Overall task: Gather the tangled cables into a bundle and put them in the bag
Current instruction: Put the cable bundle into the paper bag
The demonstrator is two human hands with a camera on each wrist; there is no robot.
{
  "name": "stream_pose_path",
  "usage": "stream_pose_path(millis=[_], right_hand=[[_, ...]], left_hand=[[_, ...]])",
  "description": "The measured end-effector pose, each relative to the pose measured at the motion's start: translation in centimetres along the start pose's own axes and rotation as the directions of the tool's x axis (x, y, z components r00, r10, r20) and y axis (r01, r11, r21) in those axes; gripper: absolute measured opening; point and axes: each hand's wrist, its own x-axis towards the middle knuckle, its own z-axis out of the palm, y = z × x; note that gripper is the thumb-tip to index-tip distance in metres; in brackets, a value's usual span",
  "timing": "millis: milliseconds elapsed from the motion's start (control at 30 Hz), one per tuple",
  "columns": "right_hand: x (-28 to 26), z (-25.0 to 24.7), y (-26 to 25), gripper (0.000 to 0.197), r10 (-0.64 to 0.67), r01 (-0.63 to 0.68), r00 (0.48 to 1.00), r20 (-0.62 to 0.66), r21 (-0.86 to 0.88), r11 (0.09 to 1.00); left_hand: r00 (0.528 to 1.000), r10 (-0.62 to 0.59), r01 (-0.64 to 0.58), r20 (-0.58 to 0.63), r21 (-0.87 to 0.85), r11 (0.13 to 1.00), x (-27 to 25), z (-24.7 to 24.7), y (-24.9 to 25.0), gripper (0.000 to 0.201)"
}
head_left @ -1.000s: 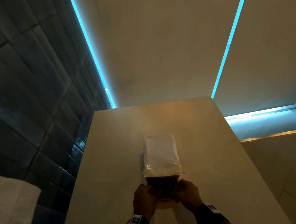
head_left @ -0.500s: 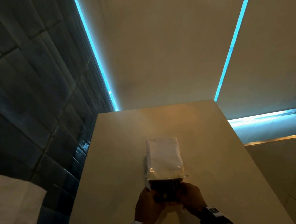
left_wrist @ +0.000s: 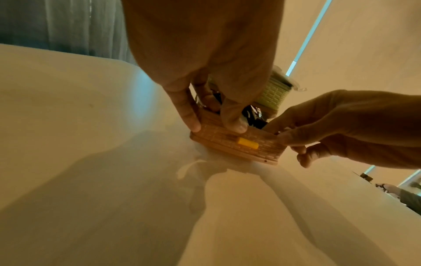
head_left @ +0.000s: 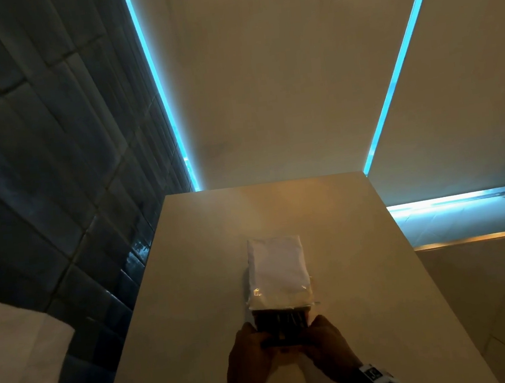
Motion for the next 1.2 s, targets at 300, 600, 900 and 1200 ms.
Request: stream_pose_path(millis=[300,600,900,1200], right_hand=[[2.3,-0.1,1.8,0.053,0.202,-0.175,0.961,-0.189,0.147,0.974],[4.1,-0.9,2.5,0.062,0.206,-0.203,0.977,-0.062,0.047,0.978],[4.7,-1.2,2.2,0.064,0.283,-0.269,0.956,-0.080,0.146,0.952],[5.7,-1.4,2.0,0.037,0.313,-0.290,0.937,-0.157,0.152,0.945]], left_hand=[[0.986,-0.066,0.034,-0.152,-0.199,0.979,0.7,-1.3,0.5,0.029],[0.984,-0.100,0.114,0.146,-0.088,0.990,3.3,-2.9,-1.5,0.079],[0.992,-0.004,0.007,0.127,-0.018,1.000,5.2,-4.8,-1.4,0.057],[0.997,-0.041,0.038,0.070,0.043,0.998,6.0,-4.9,-0.8,0.045]])
